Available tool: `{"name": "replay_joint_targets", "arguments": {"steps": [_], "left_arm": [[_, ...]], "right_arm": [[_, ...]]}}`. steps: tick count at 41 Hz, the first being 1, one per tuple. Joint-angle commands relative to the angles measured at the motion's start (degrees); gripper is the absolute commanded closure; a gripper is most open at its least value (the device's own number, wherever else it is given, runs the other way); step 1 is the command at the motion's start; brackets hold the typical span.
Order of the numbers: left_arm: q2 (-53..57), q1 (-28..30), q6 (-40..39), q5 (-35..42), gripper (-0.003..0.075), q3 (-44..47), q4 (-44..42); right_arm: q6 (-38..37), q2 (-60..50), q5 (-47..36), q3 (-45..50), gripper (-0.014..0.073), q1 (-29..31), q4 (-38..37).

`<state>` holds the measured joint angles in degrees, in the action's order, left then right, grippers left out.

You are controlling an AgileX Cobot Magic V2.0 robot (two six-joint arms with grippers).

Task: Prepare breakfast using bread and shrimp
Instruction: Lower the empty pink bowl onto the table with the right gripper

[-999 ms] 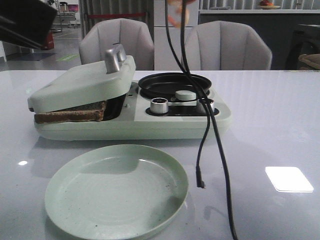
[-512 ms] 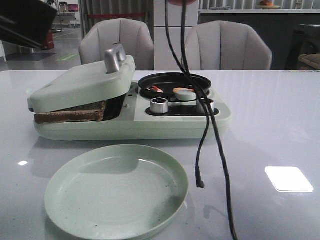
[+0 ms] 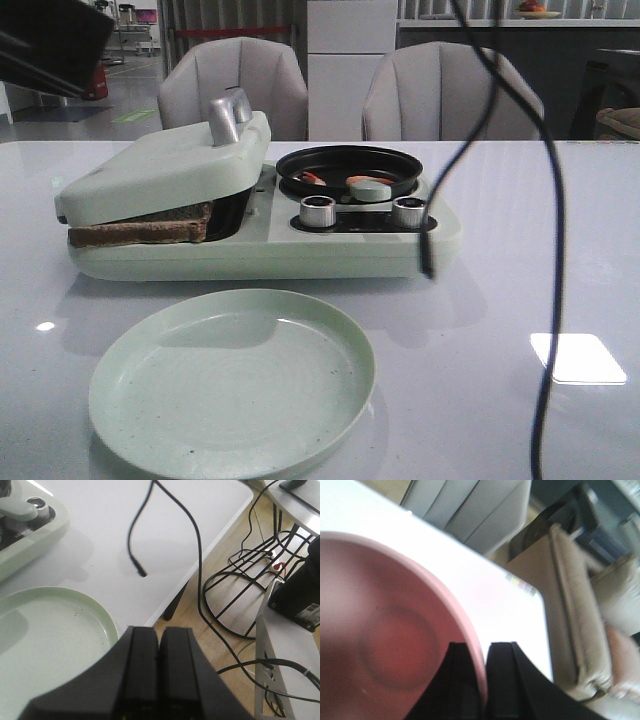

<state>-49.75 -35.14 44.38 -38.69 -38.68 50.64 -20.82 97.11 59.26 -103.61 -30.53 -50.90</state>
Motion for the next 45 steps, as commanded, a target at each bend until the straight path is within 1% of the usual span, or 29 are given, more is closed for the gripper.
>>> {"name": "replay_joint_targets", "arguments": {"steps": [1,5,8,10,13,17,20,23,25,27,40,43,45], "left_arm": [[0.3,-0.4,0.1,1.9,0.0621,-1.6,2.7],[0.3,-0.4,0.1,1.9,0.0621,-1.6,2.7],[0.3,-0.4,0.1,1.9,0.0621,-1.6,2.7],[0.3,-0.4,0.1,1.9,0.0621,-1.6,2.7],[0.3,-0.4,0.1,1.9,0.0621,-1.6,2.7],[0.3,-0.4,0.1,1.9,0.0621,-1.6,2.7],[0.3,-0.4,0.1,1.9,0.0621,-1.6,2.7],[0.3,-0.4,0.1,2.0,0.0621,-1.6,2.7],[0.3,-0.4,0.1,2.0,0.0621,-1.6,2.7],[0.3,-0.4,0.1,2.0,0.0621,-1.6,2.7],[0.3,-0.4,0.1,2.0,0.0621,-1.6,2.7],[0.3,-0.4,0.1,2.0,0.0621,-1.6,2.7],[0.3,-0.4,0.1,2.0,0.0621,-1.6,2.7]], "right_arm": [[0.6,-9.2,-5.7,9.5,0.0576,4.6,3.3],[0.7,-14.6,-8.9,18.5,0.0576,10.7,9.1],[2.2,-17.3,-11.3,24.3,0.0576,16.0,15.6],[4.6,-18.6,-13.1,27.8,0.0576,19.9,21.8],[9.5,-19.2,-15.1,32.3,0.0576,25.5,30.3],[19.6,-18.6,-17.4,37.7,0.0576,32.7,43.6],[25.8,-17.8,-19.7,41.1,0.0576,37.5,53.5],[30.7,-16.7,-21.4,43.8,0.0576,40.9,59.8],[33.0,-15.8,-22.0,45.4,0.0576,42.4,62.1],[34.1,-14.5,-22.5,46.2,0.0576,43.3,62.5],[34.9,-5.2,-23.2,46.8,0.0566,43.5,63.3],[34.9,-4.9,-23.2,46.6,0.0490,43.5,63.6],[34.9,-5.0,-23.2,46.5,0.0394,43.5,63.6]]}}
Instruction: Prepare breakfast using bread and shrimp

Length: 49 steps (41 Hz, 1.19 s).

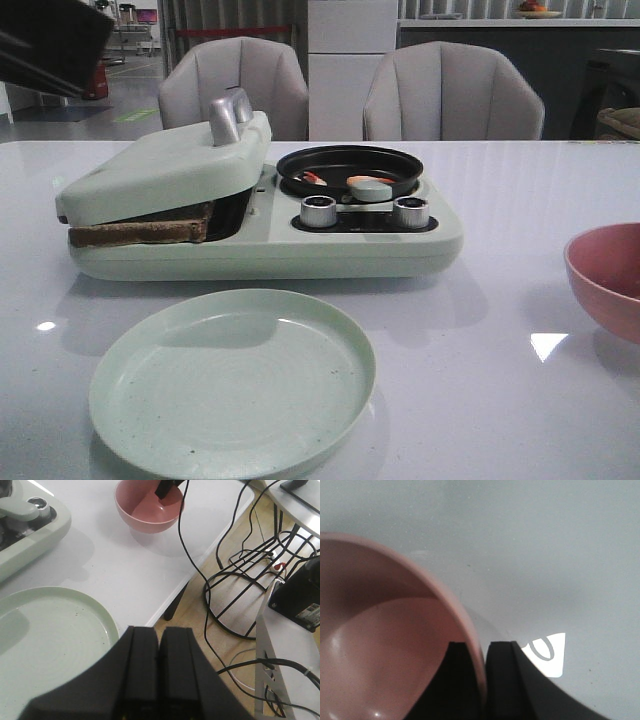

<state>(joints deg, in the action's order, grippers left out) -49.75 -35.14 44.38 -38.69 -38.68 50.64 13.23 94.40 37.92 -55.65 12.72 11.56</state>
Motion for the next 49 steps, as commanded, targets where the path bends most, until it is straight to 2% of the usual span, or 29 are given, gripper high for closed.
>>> {"name": "replay_joint_targets", "arguments": {"steps": [1,5,8,16,21,27,30,38,49], "left_arm": [[0.3,-0.4,0.1,2.0,0.0621,-1.6,2.7],[0.3,-0.4,0.1,2.0,0.0621,-1.6,2.7],[0.3,-0.4,0.1,2.0,0.0621,-1.6,2.7],[0.3,-0.4,0.1,2.0,0.0621,-1.6,2.7],[0.3,-0.4,0.1,2.0,0.0621,-1.6,2.7],[0.3,-0.4,0.1,2.0,0.0621,-1.6,2.7],[0.3,-0.4,0.1,2.0,0.0621,-1.6,2.7],[0.3,-0.4,0.1,2.0,0.0621,-1.6,2.7],[0.3,-0.4,0.1,2.0,0.0621,-1.6,2.7]], "right_arm": [[0.8,-2.4,-2.0,-1.5,0.0347,0.2,1.1],[0.8,-3.2,-2.2,-1.8,0.0170,0.2,1.1],[0.8,-4.3,-1.9,-2.6,0.0123,0.2,0.8],[0.8,-12.0,0.9,-4.2,0.0126,-3.1,0.8],[0.9,-18.4,2.0,-4.2,0.0126,-11.1,0.1],[0.3,-25.5,5.8,-4.0,0.0126,-24.1,-3.9],[-2.6,-28.0,8.6,-4.0,0.0126,-27.2,-4.6],[-9.4,-35.6,10.9,-1.1,0.0126,-28.5,-8.3],[-9.7,-47.7,10.1,8.4,0.0126,-28.5,-8.7]]}}
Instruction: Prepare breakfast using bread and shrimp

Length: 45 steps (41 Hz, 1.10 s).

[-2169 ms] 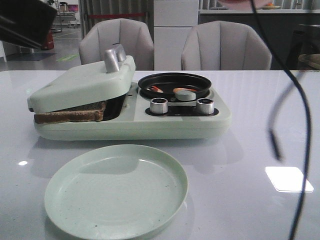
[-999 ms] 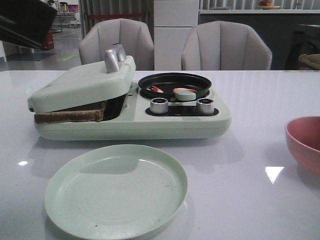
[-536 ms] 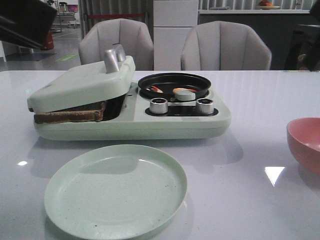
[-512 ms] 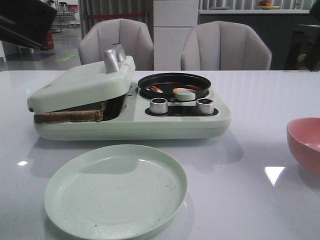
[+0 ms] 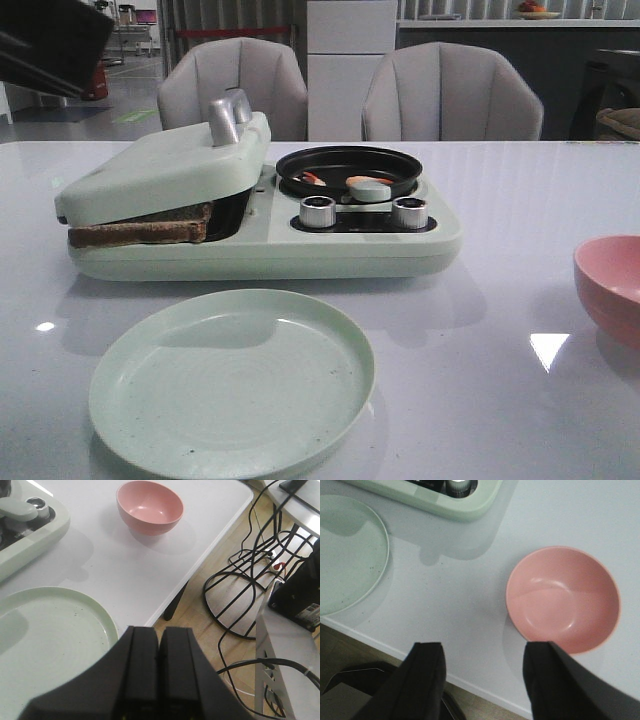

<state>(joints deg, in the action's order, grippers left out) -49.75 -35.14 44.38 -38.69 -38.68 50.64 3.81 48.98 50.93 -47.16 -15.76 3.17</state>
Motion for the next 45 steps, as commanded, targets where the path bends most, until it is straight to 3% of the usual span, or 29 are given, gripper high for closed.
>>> {"name": "replay_joint_targets", "arguments": {"steps": [1,12,21,23,29,34,45], "left_arm": [[0.3,-0.4,0.1,2.0,0.0621,-1.6,2.7],[0.3,-0.4,0.1,2.0,0.0621,-1.6,2.7],[0.3,-0.4,0.1,2.0,0.0621,-1.6,2.7],[0.3,-0.4,0.1,2.0,0.0621,-1.6,2.7],[0.3,-0.4,0.1,2.0,0.0621,-1.6,2.7],[0.3,-0.4,0.1,2.0,0.0621,-1.6,2.7],[0.3,-0.4,0.1,2.0,0.0621,-1.6,2.7]], "right_arm": [[-0.3,-4.6,-2.8,1.5,0.0126,0.0,-0.3],[-0.3,-15.3,-2.8,8.8,0.0126,0.0,-0.3],[-0.3,-16.6,-2.9,10.3,0.0139,0.0,-0.3],[-0.3,-16.6,-2.9,10.3,0.0182,0.0,-0.3],[-0.3,-16.6,-2.9,10.3,0.0433,0.0,-0.2],[-0.3,-16.6,-2.9,10.3,0.0592,0.0,-0.2],[-0.3,-16.6,-2.6,10.3,0.0587,0.0,-0.1]]}}
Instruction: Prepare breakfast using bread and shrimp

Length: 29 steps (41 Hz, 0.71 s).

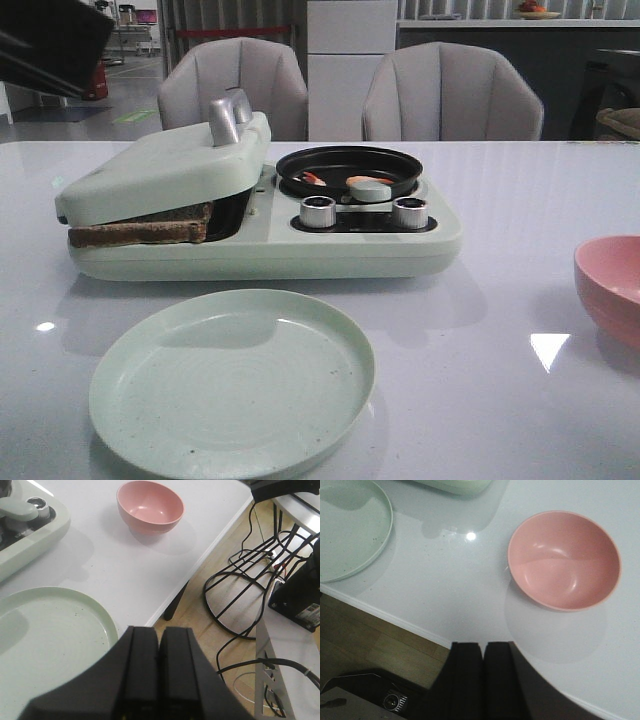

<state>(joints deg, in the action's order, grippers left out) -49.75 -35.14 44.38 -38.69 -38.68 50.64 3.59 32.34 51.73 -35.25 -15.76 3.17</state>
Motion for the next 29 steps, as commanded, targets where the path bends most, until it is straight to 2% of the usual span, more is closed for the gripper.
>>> {"name": "replay_joint_targets", "arguments": {"steps": [1,12,14,20,23,29], "left_arm": [[0.3,-0.4,0.1,2.0,0.0621,-1.6,2.7],[0.5,-0.4,0.1,2.3,0.0621,-1.4,2.6],[1.9,0.3,0.1,4.5,0.0621,-1.4,1.2],[9.9,7.6,0.1,11.6,0.0620,1.6,-0.1],[15.3,12.5,0.1,17.4,0.0621,5.9,-0.9],[25.3,18.7,0.1,26.6,0.0621,14.5,-1.7]], "right_arm": [[-0.1,0.0,-3.4,-1.6,0.0587,0.0,-0.1],[-0.1,0.0,-3.4,-1.6,0.0587,0.0,-0.1],[-0.1,0.0,-3.4,-1.6,0.0587,0.0,-0.1],[-0.1,0.0,-3.4,-1.6,0.0587,0.0,-0.1],[-0.1,0.0,-3.4,-1.6,0.0587,0.0,-0.1],[-0.1,0.0,-3.4,-1.6,0.0587,0.0,-0.1]]}}
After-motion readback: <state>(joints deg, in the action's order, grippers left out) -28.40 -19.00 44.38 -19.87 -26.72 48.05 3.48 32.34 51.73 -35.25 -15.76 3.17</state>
